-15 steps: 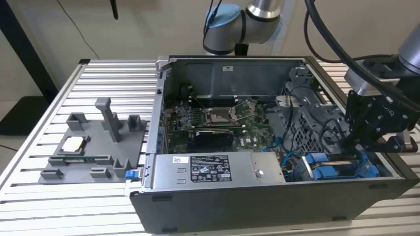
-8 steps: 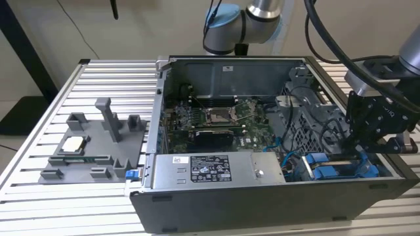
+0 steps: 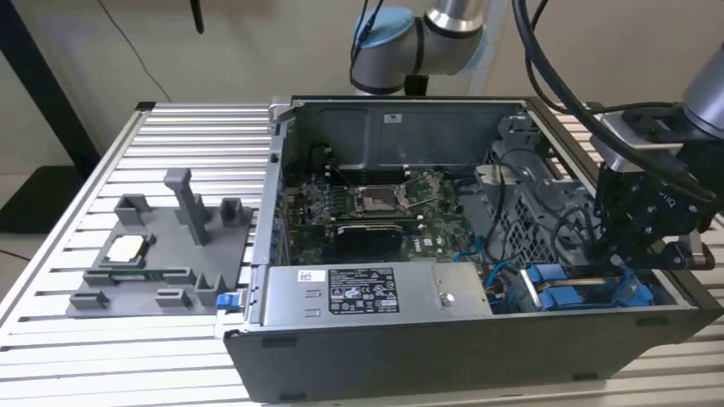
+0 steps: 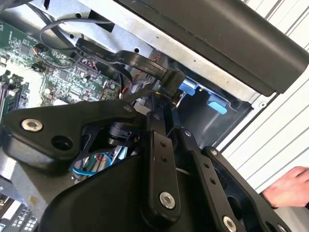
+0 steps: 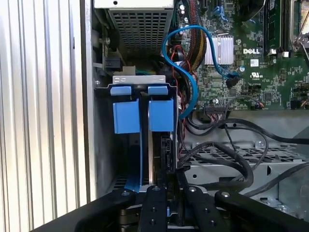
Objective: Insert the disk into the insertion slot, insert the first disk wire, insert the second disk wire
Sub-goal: 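Insert the first disk wire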
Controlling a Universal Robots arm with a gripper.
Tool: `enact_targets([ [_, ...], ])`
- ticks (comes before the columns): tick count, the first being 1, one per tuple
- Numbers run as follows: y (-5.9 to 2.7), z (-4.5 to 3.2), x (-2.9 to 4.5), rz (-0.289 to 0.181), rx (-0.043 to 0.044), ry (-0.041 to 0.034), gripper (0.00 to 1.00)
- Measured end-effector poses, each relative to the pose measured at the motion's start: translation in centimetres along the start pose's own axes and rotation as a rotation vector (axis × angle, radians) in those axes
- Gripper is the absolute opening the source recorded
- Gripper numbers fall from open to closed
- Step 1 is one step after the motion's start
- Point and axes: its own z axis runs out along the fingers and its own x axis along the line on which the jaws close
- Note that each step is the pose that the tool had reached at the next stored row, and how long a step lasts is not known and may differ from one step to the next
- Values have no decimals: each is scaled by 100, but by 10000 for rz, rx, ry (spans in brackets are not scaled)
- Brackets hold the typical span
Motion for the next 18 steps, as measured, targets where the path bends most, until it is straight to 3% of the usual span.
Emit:
enact_targets([
  [3, 0, 10, 0, 4, -8, -21, 20],
  [4, 1, 1, 0, 5, -14, -25, 26],
  [11, 5, -186, -8, 5, -38, -16, 26],
  [18, 9, -307, -16, 4, -37, -16, 26],
])
